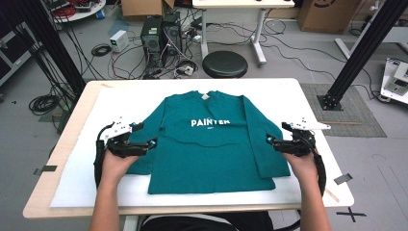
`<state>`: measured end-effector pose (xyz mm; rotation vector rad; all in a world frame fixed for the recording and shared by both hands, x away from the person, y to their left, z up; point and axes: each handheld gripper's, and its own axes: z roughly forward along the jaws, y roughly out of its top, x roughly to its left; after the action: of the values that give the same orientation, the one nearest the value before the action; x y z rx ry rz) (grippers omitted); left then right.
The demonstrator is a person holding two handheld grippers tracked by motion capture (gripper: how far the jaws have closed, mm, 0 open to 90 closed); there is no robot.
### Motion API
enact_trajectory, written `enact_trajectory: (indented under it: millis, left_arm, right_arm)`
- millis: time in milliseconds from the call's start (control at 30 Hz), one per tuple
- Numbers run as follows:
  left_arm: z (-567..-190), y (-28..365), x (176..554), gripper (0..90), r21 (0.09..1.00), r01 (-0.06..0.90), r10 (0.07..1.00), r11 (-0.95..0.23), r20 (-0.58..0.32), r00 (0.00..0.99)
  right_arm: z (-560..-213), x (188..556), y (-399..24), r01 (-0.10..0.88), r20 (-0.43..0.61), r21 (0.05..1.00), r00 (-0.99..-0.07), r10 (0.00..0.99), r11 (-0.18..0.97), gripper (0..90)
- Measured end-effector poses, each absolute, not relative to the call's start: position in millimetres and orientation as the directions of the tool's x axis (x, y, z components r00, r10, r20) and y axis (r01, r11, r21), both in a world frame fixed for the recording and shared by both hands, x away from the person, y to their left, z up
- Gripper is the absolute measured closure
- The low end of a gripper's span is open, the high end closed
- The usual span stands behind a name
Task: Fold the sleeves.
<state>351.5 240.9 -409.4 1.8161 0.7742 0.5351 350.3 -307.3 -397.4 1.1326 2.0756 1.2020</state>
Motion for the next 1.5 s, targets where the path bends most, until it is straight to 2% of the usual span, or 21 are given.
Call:
enact_trajectory:
  millis: [333,667,1100,1500]
  left_arm:
    - [-405.0,242.3,349.7,18.8,0.940,0.261,0.731,-0.220,-0.018,0.682]
    - [-405.2,236.8,352.3,18.8,0.933,0.263,0.720,-0.244,-0.007,0.693]
    - [-403.9,227.2,355.1,18.8,0.930,0.264,0.707,-0.255,-0.007,0.708]
    - [-404.9,225.8,356.3,18.8,0.927,0.273,0.705,-0.258,-0.012,0.709]
  right_arm:
    - [-396.4,348.6,-308.8,0.412,0.004,0.874,-0.535,0.845,0.257,21.4]
    - [-397.5,346.8,-306.9,0.413,0.009,0.872,-0.552,0.834,0.264,21.4]
    - [-415.4,355.4,-294.7,0.470,0.029,0.834,-0.560,0.828,0.289,21.4]
    - [-431.1,362.3,-277.8,0.522,0.017,0.773,-0.584,0.812,0.359,21.4]
